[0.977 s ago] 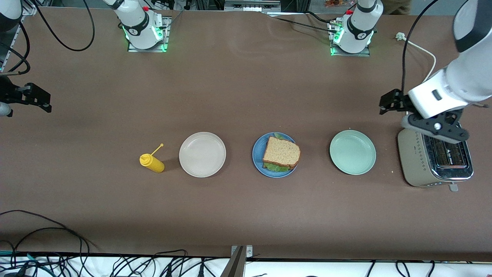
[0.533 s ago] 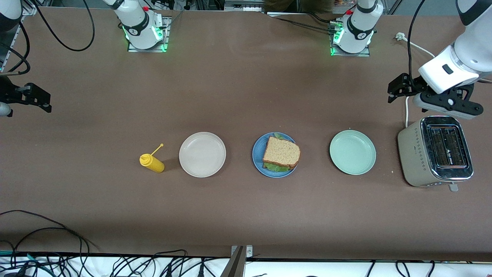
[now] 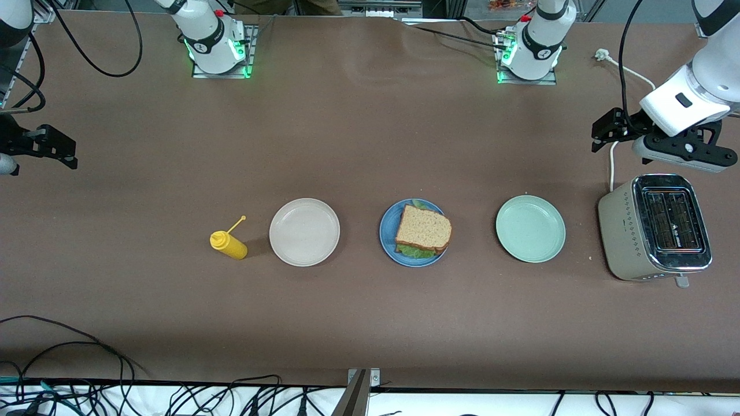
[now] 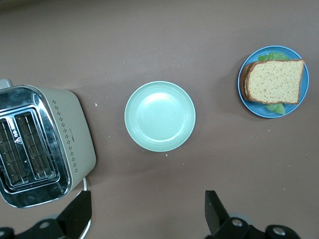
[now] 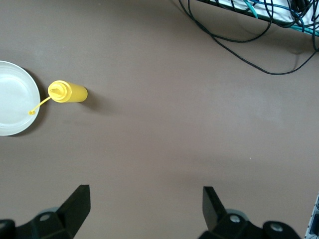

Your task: Make sandwich in blue plate with both arms

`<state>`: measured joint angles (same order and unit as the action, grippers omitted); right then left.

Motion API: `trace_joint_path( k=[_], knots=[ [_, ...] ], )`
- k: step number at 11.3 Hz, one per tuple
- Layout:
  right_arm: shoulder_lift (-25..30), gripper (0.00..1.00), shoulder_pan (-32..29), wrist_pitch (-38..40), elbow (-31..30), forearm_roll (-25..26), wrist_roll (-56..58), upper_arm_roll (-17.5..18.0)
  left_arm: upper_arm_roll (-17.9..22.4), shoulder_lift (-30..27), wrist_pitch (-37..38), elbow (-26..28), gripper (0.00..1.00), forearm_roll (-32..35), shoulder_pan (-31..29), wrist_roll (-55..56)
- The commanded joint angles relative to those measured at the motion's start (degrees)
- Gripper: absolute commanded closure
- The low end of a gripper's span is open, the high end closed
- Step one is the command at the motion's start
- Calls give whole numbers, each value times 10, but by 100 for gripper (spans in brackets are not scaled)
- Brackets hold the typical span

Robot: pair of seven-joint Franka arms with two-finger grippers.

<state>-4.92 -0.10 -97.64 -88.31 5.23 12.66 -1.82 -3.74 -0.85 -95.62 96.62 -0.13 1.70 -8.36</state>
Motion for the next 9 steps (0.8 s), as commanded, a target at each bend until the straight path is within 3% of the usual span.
trace_joint_path(
  k=[1,9],
  knots=[
    [-3,0,-2,3,9,5,-7,1,0,-4,18,0,0,17,0,4],
    [-3,0,0,3,9,4,-17,2,2,-4,20,-1,0,19,-10,2]
  ],
)
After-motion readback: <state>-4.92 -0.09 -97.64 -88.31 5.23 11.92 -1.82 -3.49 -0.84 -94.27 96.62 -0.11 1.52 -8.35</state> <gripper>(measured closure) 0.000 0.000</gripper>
